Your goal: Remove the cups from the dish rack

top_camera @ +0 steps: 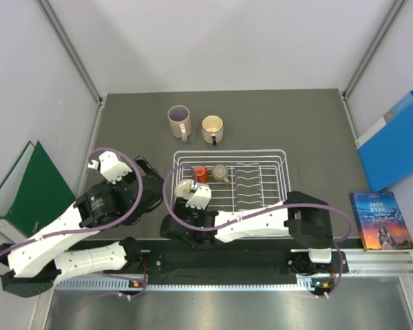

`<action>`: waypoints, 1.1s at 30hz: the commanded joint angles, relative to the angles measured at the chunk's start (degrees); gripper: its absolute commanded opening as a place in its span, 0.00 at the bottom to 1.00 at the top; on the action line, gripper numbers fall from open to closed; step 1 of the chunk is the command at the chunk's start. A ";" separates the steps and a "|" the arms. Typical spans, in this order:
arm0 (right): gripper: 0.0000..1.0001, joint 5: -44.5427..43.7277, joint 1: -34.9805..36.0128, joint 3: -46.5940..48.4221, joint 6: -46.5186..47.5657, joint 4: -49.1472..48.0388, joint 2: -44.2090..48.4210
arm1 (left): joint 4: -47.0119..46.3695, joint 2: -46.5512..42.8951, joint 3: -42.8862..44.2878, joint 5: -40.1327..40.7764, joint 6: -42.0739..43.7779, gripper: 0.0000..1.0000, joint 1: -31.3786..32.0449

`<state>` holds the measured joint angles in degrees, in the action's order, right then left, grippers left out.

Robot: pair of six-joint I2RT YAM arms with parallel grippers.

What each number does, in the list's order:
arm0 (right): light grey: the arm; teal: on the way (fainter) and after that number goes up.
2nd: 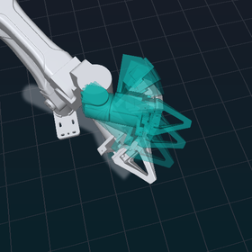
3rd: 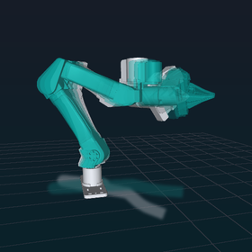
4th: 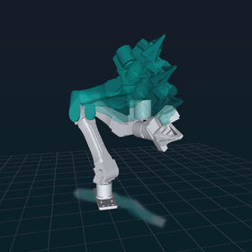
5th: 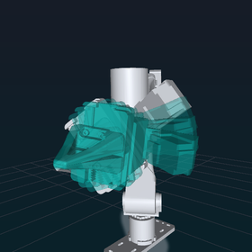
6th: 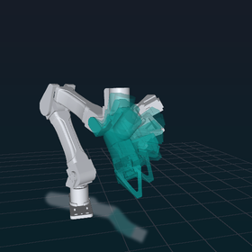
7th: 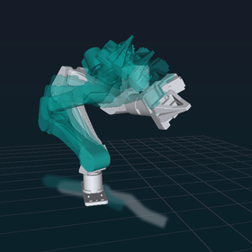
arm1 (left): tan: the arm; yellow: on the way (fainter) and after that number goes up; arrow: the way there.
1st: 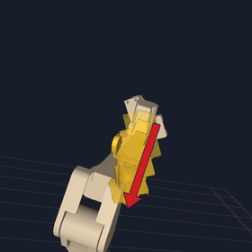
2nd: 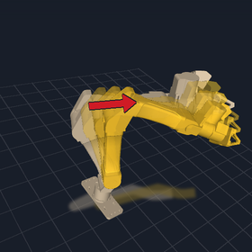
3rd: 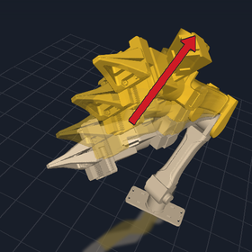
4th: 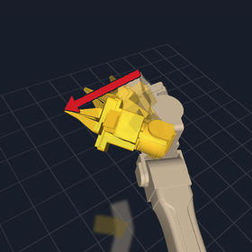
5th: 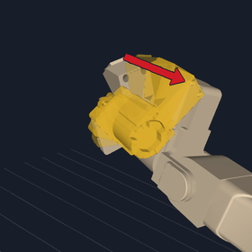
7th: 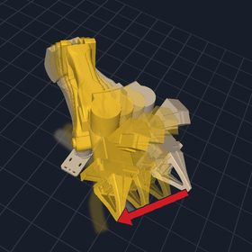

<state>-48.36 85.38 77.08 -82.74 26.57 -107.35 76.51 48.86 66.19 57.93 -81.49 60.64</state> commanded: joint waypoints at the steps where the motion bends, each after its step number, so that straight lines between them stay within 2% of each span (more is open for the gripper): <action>1: 0.51 -0.24 -0.57 3.43 -2.51 1.20 -2.68 | -1.45 -0.78 -0.63 1.04 0.37 0.99 0.18; 8: 0.41 -1.38 -0.31 4.75 -4.97 4.54 -3.92 | -1.54 -1.31 -1.15 1.83 0.90 0.99 0.18; 16: 0.31 -3.14 0.57 1.85 -12.44 15.34 0.73 | -3.99 -1.40 -1.68 1.48 2.21 0.99 0.27; 20: 0.26 -3.23 0.75 -0.87 -15.43 17.64 2.93 | -6.28 -1.49 -2.47 0.96 3.36 0.99 0.18; 27: 0.09 -3.23 1.19 1.84 -11.66 22.03 2.94 | -8.48 -0.96 -3.26 0.34 4.32 0.97 0.27; 29: 0.00 -3.50 1.36 2.63 -10.35 23.44 2.94 | -9.18 -1.05 -3.61 0.25 4.50 0.97 0.18; 33: 0.00 -4.20 2.42 4.04 -7.27 24.50 3.55 | -10.15 -1.05 -3.97 0.25 4.94 0.96 0.18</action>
<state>-51.09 85.84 77.60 -94.04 46.85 -106.37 69.54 47.75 62.98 57.89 -77.82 60.64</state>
